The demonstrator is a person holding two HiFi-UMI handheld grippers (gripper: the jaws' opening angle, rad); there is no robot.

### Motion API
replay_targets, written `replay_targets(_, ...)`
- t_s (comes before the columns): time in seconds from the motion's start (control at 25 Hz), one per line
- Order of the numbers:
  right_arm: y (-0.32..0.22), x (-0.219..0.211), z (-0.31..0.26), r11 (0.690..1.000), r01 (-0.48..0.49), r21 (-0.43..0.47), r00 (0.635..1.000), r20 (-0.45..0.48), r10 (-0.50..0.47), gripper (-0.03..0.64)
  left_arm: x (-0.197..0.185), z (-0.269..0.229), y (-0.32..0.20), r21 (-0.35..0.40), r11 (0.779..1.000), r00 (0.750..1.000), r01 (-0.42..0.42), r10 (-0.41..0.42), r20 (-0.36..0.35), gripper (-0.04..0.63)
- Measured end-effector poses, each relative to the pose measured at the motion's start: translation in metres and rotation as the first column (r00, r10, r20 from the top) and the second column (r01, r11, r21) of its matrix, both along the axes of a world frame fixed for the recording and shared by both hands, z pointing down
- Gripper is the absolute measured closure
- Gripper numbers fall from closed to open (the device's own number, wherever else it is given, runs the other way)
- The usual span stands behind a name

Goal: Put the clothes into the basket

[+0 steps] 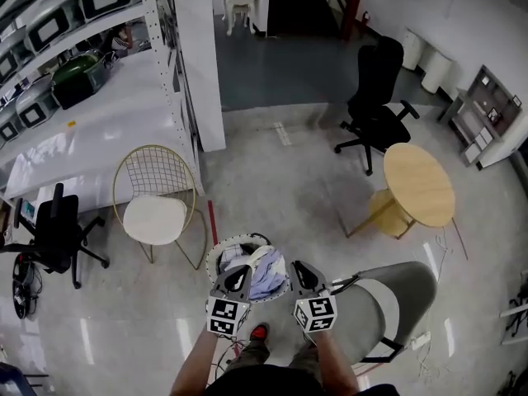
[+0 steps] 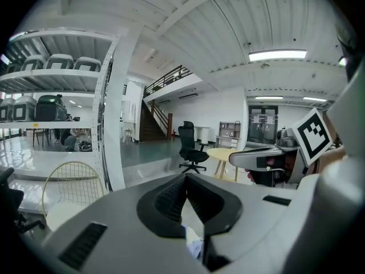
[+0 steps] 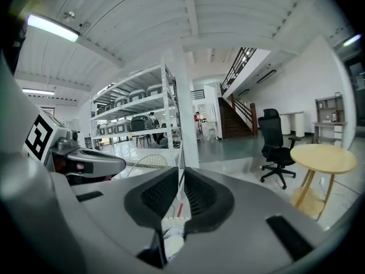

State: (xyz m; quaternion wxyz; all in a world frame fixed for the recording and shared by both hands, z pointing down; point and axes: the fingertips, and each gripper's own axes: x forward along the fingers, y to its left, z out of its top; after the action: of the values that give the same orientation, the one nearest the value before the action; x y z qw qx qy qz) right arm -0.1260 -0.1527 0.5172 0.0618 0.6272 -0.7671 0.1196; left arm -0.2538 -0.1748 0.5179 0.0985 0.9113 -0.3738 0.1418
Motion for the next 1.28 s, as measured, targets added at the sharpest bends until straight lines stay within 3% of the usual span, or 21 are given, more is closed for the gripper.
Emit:
replay_targets(0.4,0.043,0.017,-0.038,0.996,-0.028,0.084,0.999,-0.036,0.031,0.567,0.027,-0.041,0.02,0.08,0.994,0.997,-0.074,0.075,-0.011,0.588)
replay_targets(0.76,0.059,0.022,-0.041,0.994,-0.053,0.093,0.998,-0.013,0.054,0.575,0.038,-0.043,0.039,0.088,0.987,0.991,-0.134,0.134,0.011,0.589)
replay_targets(1.28,0.073,0.026,-0.043,0.993,-0.066,0.1,0.997,-0.018,0.069,0.577,0.044,-0.044,0.048,0.089,0.986,0.99,-0.142,0.142,0.007,0.588)
